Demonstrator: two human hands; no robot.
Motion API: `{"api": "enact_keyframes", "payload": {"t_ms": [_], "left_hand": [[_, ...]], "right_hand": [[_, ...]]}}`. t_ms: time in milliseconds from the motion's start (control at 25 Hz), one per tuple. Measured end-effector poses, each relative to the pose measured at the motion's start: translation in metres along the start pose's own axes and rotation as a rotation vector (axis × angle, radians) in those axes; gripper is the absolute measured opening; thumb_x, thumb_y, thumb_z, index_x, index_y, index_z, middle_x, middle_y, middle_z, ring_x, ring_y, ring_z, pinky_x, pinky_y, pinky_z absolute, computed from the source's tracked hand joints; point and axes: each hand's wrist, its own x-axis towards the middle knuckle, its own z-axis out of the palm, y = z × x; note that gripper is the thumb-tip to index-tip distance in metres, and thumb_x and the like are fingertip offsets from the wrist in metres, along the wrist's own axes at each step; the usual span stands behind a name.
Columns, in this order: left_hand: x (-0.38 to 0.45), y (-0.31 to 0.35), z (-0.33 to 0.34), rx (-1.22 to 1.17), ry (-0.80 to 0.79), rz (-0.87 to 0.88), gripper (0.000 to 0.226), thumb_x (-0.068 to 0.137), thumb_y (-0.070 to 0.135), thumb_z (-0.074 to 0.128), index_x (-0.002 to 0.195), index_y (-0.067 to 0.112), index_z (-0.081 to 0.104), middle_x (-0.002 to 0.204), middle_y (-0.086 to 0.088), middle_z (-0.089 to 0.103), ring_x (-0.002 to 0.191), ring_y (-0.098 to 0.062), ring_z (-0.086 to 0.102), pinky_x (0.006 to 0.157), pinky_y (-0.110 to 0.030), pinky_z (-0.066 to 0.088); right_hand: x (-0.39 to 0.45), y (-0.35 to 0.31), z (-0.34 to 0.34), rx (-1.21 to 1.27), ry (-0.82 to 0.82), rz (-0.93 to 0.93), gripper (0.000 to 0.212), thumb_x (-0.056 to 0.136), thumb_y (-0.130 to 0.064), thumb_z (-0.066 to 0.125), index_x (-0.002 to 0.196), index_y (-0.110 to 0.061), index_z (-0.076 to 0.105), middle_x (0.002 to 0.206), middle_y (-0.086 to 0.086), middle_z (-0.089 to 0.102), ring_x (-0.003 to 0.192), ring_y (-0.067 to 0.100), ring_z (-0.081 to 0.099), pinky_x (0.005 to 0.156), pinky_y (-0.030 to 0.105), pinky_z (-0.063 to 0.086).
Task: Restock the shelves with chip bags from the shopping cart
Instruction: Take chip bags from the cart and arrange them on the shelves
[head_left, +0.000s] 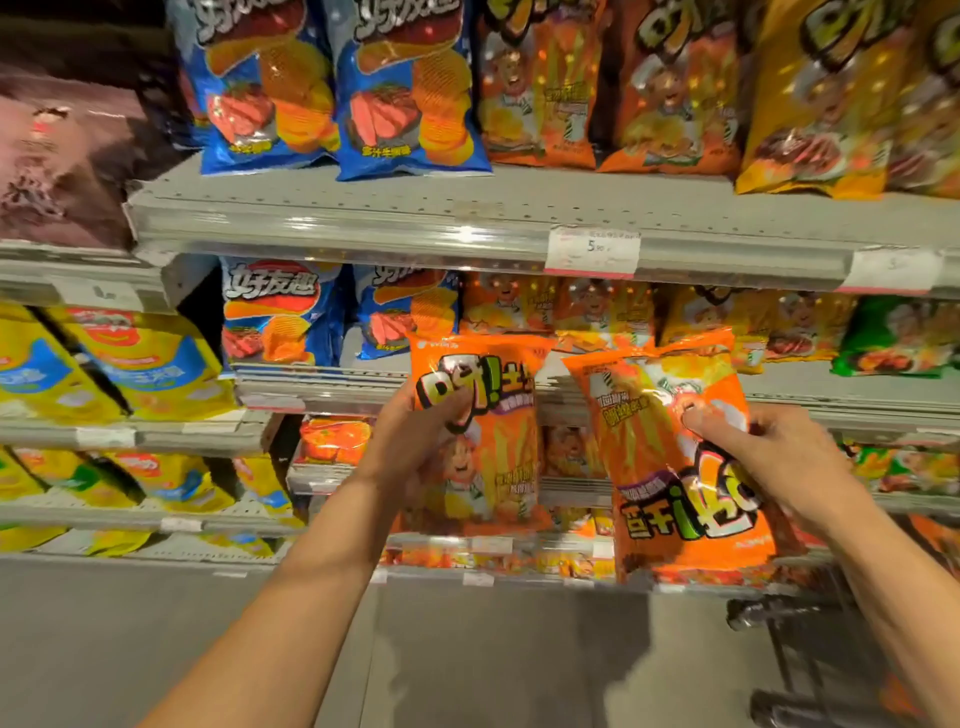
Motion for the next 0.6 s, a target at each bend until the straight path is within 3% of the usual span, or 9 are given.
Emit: {"api": "enact_keyframes", "payload": {"t_ms": [80,200,360,480,520,600], "left_hand": [[0.017,0.012,0.010,0.005,-0.029,0.050,0.028,0.099,0.025,0.065,0.125,0.015,0.065,0.098,-0.021,0.072,0.066,-0.027,0.068,0.056,-0.033,0.052],[0.042,0.025,0.026,-0.001,0.025,0.056,0.034,0.096,0.024,0.069,0.127,0.010,0.062,0.103,-0.019,0.072,0.087,-0.033,0.068,0.077,-0.045,0.054],[0.072,0.039,0.048,-0.013,0.146,0.058,0.036,0.093,0.019,0.073,0.126,0.007,0.063,0.121,-0.022,0.070,0.111,-0.037,0.066,0.099,-0.054,0.051],[0.092,0.055,0.065,-0.032,0.189,0.057,0.040,0.094,0.013,0.070,0.130,-0.001,0.061,0.122,-0.024,0.069,0.109,-0.038,0.068,0.097,-0.054,0.053],[0.099,0.059,0.068,-0.034,0.197,0.066,0.037,0.094,0.010,0.069,0.128,-0.003,0.062,0.119,-0.023,0.070,0.102,-0.036,0.070,0.092,-0.050,0.056],[0.114,0.066,0.072,-0.045,0.205,0.104,0.021,0.094,0.008,0.067,0.114,0.004,0.068,0.099,-0.012,0.076,0.081,-0.022,0.073,0.073,-0.036,0.063]], "right_hand": [[0.010,0.011,-0.008,0.004,0.003,0.025,0.073,0.078,-0.070,0.066,0.064,0.002,0.060,0.049,0.014,0.051,0.048,0.021,0.046,0.056,0.035,0.029],[0.031,0.023,-0.017,0.026,0.002,0.017,0.075,0.078,-0.070,0.067,0.067,0.004,0.062,0.059,0.025,0.060,0.049,0.021,0.048,0.056,0.034,0.031],[0.069,0.028,-0.025,0.037,-0.001,-0.059,0.041,0.084,-0.060,0.067,0.062,-0.024,0.071,0.057,-0.003,0.067,0.050,0.012,0.056,0.053,0.033,0.037],[0.096,0.028,-0.027,0.095,-0.047,-0.105,0.030,0.083,-0.057,0.069,0.055,-0.043,0.066,0.053,-0.024,0.063,0.049,-0.003,0.059,0.048,0.018,0.040],[0.103,0.029,-0.027,0.123,-0.057,-0.122,0.035,0.080,-0.060,0.068,0.053,-0.037,0.065,0.046,-0.019,0.058,0.043,0.000,0.054,0.043,0.013,0.036],[0.118,0.035,-0.024,0.162,-0.061,-0.138,0.050,0.078,-0.063,0.067,0.054,-0.019,0.062,0.040,-0.007,0.048,0.038,0.008,0.045,0.042,0.015,0.035]]}}
